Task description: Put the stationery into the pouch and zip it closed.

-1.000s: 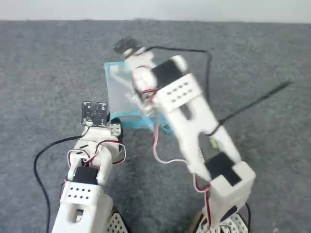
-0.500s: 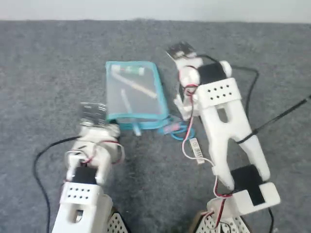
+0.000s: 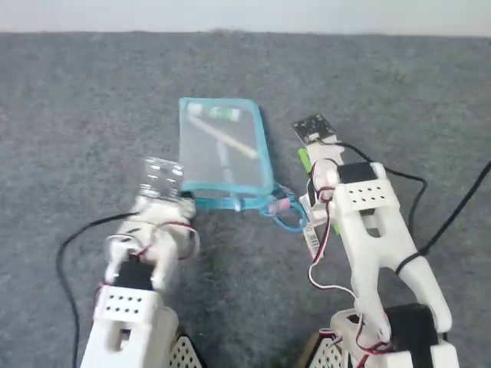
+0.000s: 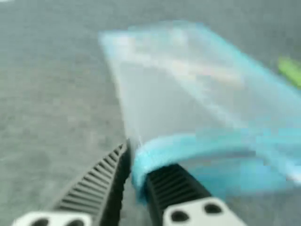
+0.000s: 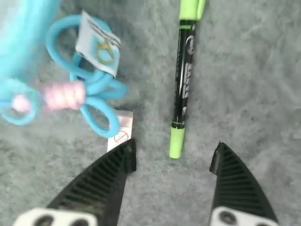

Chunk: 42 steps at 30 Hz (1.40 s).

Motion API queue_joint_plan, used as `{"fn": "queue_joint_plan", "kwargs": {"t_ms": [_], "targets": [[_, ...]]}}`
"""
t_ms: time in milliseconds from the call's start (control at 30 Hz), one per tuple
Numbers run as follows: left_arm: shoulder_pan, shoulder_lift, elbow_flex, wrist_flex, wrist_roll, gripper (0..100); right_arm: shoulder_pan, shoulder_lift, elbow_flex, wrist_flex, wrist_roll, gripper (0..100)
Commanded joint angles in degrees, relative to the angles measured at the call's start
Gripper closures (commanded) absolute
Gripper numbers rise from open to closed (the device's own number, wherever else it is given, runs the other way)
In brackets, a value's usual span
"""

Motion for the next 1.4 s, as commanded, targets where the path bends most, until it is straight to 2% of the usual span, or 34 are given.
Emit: {"fn": "queue_joint_plan", "kwargs": {"t_ms": [0,33,133,167,233,333,400,467,567,633,667,800,833,1000,1267,1367], "targets": [[-9.85,-0.88,-5.76,0.53,9.49,99,0.57,-1.45,-0.09,-2.77,0.62,75.3],[-7.82,-0.79,-5.49,1.41,7.91,99,0.57,-1.01,-0.09,-3.21,0.62,75.3],[5.27,-1.32,-3.38,3.6,-2.2,99,0.48,0.04,-0.09,-3.3,0.62,75.3],[6.42,-1.41,-3.65,3.69,-4.75,99,0.48,0.22,-0.09,-3.21,0.62,75.3],[1.49,-2.02,-5.93,3.78,-3.25,99,0.75,0.4,0.0,-3.03,0.62,75.3],[-13.01,-4.22,-7.78,3.87,7.82,99,0.66,0.57,0.09,-2.95,0.62,75.3],[-15.91,-5.19,-7.08,4.04,12.4,99,0.48,0.57,0.09,-3.12,0.62,75.3],[-10.46,-5.36,-5.85,4.66,8.18,99,0.48,0.57,0.09,-3.3,0.62,75.3],[6.24,-5.8,-4.79,9.67,-2.81,99,0.48,0.57,0.09,-3.03,0.62,75.3],[9.67,-5.89,-6.37,12.13,-5.45,99,0.57,0.57,0.18,-2.95,0.62,75.3],[8.0,-5.89,-7.34,12.4,-4.57,99,0.75,0.57,0.18,-2.95,0.62,75.3],[-7.21,-5.8,-10.07,11.52,5.71,99,0.48,0.57,0.7,-3.21,0.62,75.3],[-8.97,-5.63,-10.07,11.25,7.47,99,0.48,0.57,0.7,-3.21,0.62,75.3],[-2.11,-5.8,-7.16,10.64,1.93,99,0.75,0.57,0.7,-3.21,0.62,75.3],[-2.2,-5.8,-1.45,3.16,1.41,99,0.84,0.66,0.88,-3.74,1.23,75.3],[-2.29,-5.8,-0.75,1.49,1.41,99,0.57,0.66,3.6,-8.48,3.34,75.3]]}}
